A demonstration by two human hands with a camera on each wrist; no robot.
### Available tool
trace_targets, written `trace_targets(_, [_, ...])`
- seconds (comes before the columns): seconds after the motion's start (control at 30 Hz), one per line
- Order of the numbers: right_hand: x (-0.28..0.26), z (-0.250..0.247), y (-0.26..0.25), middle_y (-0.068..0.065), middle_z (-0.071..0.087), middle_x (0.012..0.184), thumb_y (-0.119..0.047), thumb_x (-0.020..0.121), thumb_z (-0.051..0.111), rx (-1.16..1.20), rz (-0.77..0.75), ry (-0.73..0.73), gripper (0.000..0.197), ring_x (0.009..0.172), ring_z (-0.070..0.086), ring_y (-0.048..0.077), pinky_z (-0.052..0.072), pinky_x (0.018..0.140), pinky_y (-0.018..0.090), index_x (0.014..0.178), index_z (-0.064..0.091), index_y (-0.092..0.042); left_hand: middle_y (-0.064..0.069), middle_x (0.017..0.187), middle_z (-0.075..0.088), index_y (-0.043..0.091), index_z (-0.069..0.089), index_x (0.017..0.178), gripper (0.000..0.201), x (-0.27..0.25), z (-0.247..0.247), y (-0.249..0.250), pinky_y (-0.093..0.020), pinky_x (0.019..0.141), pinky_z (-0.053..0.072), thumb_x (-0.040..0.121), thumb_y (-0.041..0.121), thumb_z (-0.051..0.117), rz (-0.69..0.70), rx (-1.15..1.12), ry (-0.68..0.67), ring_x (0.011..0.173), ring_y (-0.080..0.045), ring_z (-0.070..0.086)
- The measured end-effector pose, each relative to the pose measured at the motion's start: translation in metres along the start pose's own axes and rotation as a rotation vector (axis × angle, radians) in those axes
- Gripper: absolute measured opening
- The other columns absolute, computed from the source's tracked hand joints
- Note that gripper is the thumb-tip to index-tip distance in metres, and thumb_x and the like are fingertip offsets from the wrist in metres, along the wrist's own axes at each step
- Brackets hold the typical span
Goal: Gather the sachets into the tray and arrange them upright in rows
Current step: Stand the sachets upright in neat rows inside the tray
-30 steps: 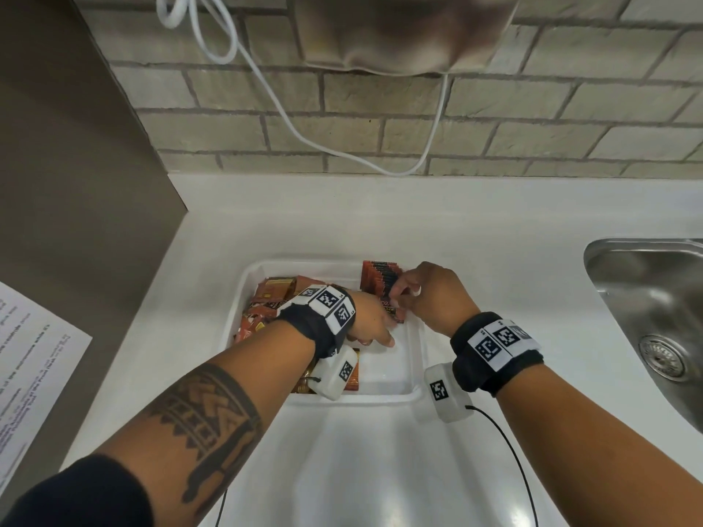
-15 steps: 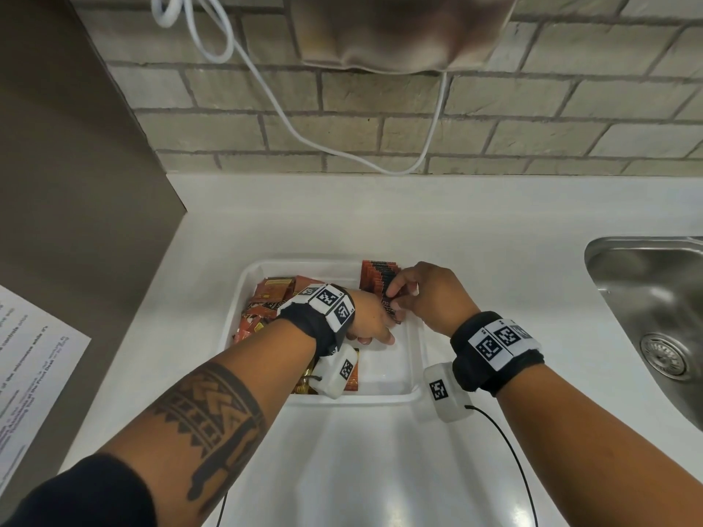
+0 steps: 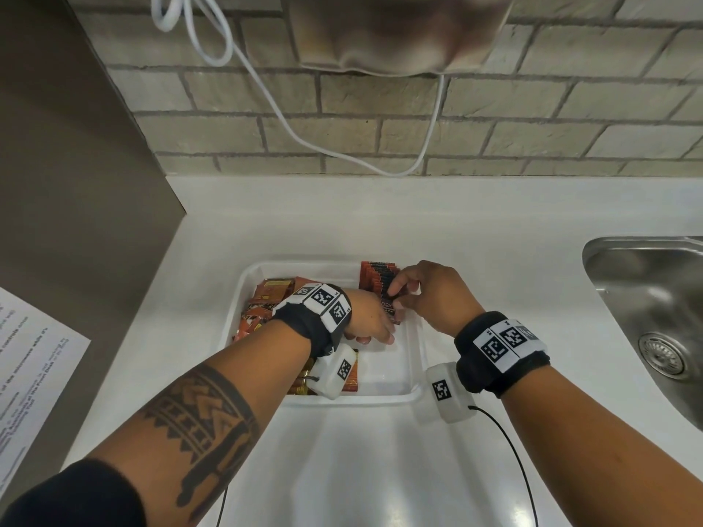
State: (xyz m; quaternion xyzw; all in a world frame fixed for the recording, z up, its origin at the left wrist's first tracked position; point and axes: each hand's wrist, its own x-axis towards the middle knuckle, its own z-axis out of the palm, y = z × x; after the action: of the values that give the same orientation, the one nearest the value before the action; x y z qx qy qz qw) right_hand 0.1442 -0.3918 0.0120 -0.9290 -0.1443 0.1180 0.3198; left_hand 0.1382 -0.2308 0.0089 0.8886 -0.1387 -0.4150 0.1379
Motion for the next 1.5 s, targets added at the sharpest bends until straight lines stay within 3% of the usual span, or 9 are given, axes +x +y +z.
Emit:
trace_targets(0.2, [-0.011,-0.005,-0.011,-0.013,0.059,0.079,-0.013,0.088,0.070,0.023,-0.039,0.099,0.011,0.069,0.054,0.000,0.039,0.062,0.007,0.088,0.074,-0.023,-0.004,0.094,0.073,0.018,0.075,0.112,0.027,-0.019,-0.004,-0.021,-0.034,0.085,0.053,0.098,0.035,0.060,-0.032,-0.042,0.076,0.084,-0.020,0.062])
trace_targets(0.37, [-0.039,0.006,-0.042,-0.017,0.065,0.083,-0.026,0.092,0.070,0.055,-0.015,-0.122,0.004,0.075,0.060,0.000,0.042,0.061,0.007,0.091,0.074,-0.024,0.014,0.082,0.065,0.022,0.077,0.096,0.018,-0.048,-0.009,-0.048,-0.023,0.071,0.043,0.098,0.020,0.059,-0.048,-0.059,0.209,0.078,-0.006,0.058])
trace_targets(0.53, [-0.043,0.040,-0.063,-0.004,0.068,0.108,-0.044,0.091,0.069,-0.087,0.056,-0.400,0.032,0.099,0.062,0.014,0.048,0.083,0.026,0.110,0.071,-0.018,0.010,0.098,0.068,0.027,0.078,0.101,0.024,-0.072,-0.009,-0.072,-0.028,0.080,0.051,0.094,0.012,0.060,-0.099,-0.031,0.312,0.092,-0.013,0.063])
trace_targets(0.7, [-0.033,0.064,-0.084,0.014,0.068,0.119,-0.041,0.094,0.064,-0.111,0.099,-0.431,0.049,0.107,0.064,0.027,0.052,0.094,0.038,0.123,0.063,-0.002,0.011,0.108,0.064,0.026,0.074,0.108,0.029,-0.085,0.001,-0.085,-0.027,0.086,0.050,0.095,0.007,0.056,-0.134,-0.052,0.342,0.096,-0.011,0.060])
trace_targets(0.93, [-0.028,0.083,-0.104,0.017,0.068,0.116,-0.037,0.089,0.074,0.059,0.131,-0.395,0.048,0.107,0.062,0.029,0.051,0.097,0.042,0.118,0.065,0.000,0.004,0.118,0.064,0.024,0.071,0.118,0.034,-0.098,0.006,-0.098,-0.022,0.073,0.048,0.094,0.005,0.057,-0.128,-0.056,0.333,0.090,-0.012,0.061])
trace_targets(1.0, [-0.028,0.088,-0.105,0.019,0.067,0.117,-0.037,0.087,0.075,0.092,0.146,-0.380,0.050,0.108,0.062,0.030,0.050,0.098,0.043,0.118,0.065,0.002,0.004,0.121,0.065,0.024,0.071,0.118,0.035,-0.100,0.005,-0.101,-0.026,0.081,0.052,0.093,0.004,0.056,-0.122,-0.062,0.324,0.099,-0.014,0.061])
trace_targets(1.1, [-0.026,0.096,-0.105,0.017,0.068,0.102,-0.037,0.087,0.076,0.146,0.164,-0.359,0.049,0.093,0.063,0.029,0.050,0.085,0.037,0.113,0.066,0.004,0.004,0.121,0.066,0.023,0.070,0.118,0.034,-0.103,0.004,-0.106,-0.032,0.093,0.054,0.093,0.005,0.056,-0.100,-0.073,0.312,0.107,-0.016,0.062])
trace_targets(1.23, [-0.025,0.106,-0.104,0.004,0.052,0.074,-0.035,0.085,0.079,0.204,0.191,-0.361,0.031,0.067,0.048,0.015,0.040,0.066,0.030,0.085,0.063,-0.008,0.006,0.114,0.065,0.027,0.068,0.117,0.029,-0.104,0.003,-0.110,-0.040,0.094,0.056,0.092,0.014,0.062,-0.075,-0.093,0.260,0.105,-0.016,0.063])
trace_targets(1.5, [-0.024,0.115,-0.105,0.001,0.042,0.063,-0.037,0.087,0.076,0.165,0.204,-0.364,0.038,0.056,0.040,0.015,0.032,0.057,0.028,0.070,0.050,-0.014,0.004,0.116,0.066,0.028,0.066,0.118,0.030,-0.105,0.002,-0.114,-0.041,0.098,0.054,0.091,0.016,0.065,-0.043,-0.064,0.216,0.107,-0.017,0.064])
